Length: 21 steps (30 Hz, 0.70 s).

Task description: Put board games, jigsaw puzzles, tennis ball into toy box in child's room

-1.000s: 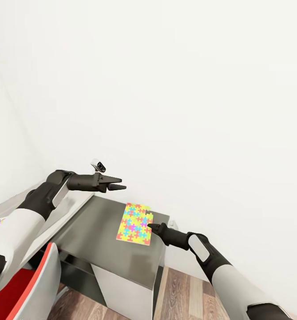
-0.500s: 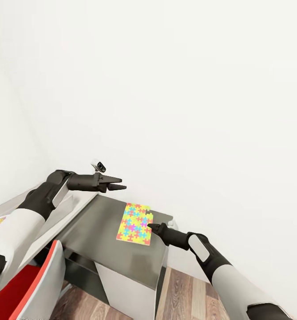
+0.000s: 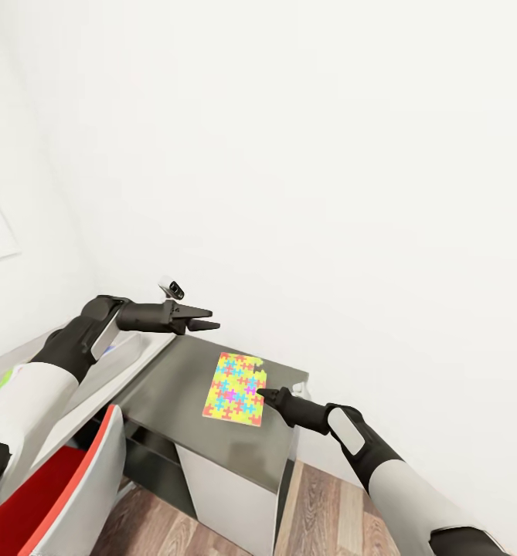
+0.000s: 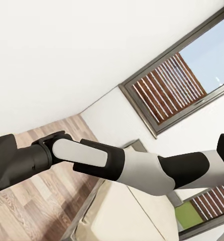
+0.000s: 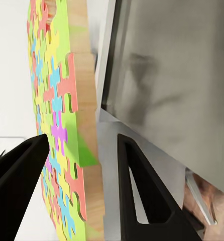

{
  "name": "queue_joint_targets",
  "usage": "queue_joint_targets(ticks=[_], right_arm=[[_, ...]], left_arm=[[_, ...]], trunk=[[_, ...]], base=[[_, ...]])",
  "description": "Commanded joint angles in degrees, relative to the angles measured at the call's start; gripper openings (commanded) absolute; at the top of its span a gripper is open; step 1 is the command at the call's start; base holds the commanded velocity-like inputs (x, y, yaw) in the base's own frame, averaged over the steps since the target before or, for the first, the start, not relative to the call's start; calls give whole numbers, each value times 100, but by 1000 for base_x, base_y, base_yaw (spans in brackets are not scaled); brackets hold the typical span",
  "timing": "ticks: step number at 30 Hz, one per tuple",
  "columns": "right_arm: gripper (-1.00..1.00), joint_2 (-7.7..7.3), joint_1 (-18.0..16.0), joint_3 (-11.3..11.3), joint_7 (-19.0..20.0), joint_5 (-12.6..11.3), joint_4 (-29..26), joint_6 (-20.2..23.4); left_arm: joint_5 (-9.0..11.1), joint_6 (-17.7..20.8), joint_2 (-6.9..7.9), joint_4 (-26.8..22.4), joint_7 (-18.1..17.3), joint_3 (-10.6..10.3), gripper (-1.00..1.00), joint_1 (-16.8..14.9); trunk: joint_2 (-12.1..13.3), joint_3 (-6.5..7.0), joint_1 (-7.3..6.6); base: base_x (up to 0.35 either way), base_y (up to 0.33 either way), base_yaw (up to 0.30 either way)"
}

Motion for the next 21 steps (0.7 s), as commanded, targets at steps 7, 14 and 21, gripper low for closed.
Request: queue_joint_targets(ticks=[7, 14, 21], right_arm=[[-100, -1, -6, 9, 3, -22, 0, 20], [-100, -1, -6, 9, 3, -24, 0, 20], [-100, -1, -6, 10, 4, -22, 0, 20]], left_arm=[[4, 62, 6, 1, -31, -24, 100, -8], [4, 61, 6, 1, -31, -26, 100, -8], [4, 56, 6, 1, -31, -26, 100, -8]], trunk=[[-13, 1, 4], [-13, 38, 4], [-13, 99, 4]], base=[[-1, 0, 92], [0, 0, 117], [0, 0, 94]])
